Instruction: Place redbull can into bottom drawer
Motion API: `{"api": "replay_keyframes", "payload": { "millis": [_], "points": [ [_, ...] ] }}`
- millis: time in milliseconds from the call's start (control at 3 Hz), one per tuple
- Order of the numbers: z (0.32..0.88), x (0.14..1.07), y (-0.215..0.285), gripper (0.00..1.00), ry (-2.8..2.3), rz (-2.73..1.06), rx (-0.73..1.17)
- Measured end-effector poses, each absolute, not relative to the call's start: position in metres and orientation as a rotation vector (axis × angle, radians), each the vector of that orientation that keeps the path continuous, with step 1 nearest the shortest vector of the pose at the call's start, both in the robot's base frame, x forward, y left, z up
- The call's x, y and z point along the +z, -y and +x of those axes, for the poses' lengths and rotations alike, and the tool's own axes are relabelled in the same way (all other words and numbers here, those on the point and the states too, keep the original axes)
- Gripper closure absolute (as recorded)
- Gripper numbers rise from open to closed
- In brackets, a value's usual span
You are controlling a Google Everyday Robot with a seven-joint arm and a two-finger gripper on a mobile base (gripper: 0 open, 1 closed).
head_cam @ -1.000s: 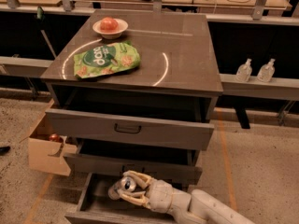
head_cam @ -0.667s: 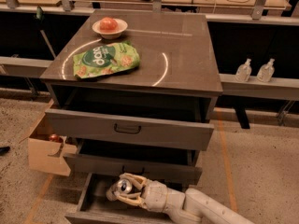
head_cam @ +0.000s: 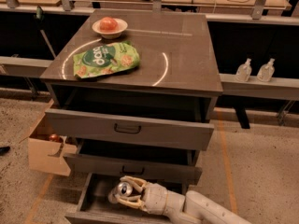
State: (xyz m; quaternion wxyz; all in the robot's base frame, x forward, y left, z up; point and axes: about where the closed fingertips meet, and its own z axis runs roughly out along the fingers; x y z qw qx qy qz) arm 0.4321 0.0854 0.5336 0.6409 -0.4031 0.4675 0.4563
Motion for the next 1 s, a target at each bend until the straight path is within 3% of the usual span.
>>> {"api": "replay_keyframes", "payload": {
  "millis": [1000],
  "points": [
    [0.478,0.435,-0.084,1.0,-1.047,-1.06,1.004]
  ]
}}
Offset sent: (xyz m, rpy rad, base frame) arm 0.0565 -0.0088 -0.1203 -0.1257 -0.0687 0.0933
